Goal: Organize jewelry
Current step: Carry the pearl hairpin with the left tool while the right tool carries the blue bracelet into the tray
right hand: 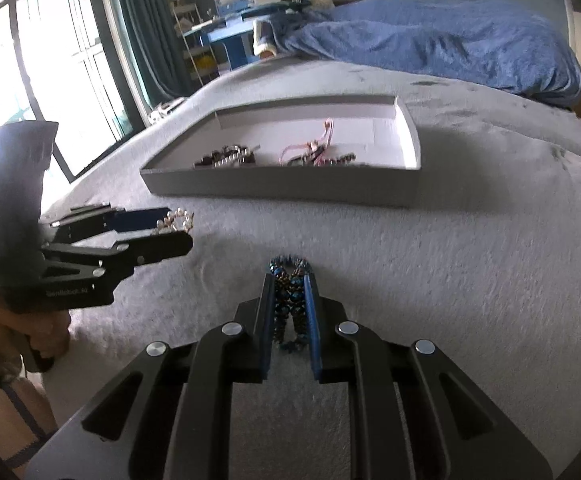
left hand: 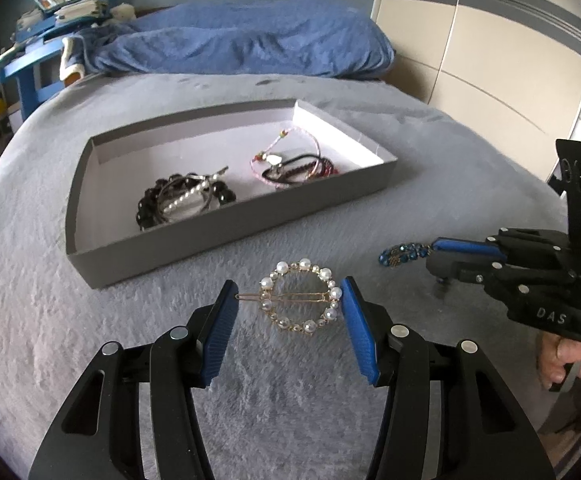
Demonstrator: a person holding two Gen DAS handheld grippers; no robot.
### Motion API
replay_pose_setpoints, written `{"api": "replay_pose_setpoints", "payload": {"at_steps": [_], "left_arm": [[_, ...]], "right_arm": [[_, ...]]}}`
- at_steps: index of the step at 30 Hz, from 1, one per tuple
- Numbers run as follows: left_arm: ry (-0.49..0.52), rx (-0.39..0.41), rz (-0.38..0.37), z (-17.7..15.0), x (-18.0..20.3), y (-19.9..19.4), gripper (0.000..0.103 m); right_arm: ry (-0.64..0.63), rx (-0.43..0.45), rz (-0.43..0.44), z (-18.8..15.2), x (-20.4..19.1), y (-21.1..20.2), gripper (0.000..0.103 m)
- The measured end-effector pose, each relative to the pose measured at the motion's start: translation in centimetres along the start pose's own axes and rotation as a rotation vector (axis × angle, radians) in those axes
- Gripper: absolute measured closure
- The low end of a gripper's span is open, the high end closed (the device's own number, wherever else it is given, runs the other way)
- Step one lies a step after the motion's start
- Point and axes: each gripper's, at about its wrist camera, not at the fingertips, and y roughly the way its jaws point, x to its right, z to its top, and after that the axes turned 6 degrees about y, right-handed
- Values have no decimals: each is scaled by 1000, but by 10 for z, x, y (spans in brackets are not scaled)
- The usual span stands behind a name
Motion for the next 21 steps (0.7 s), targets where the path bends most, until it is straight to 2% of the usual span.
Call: {"api": "replay_pose_setpoints", "payload": {"at_steps": [12,21], "left_arm": [[11,100,43,52,-19,-19,49],[-9,92,108,86,-43,3,49]], "right_arm": [[-24,113,55,62,-18,-15,89],[-42,151,62,126,-29,0,89]]}}
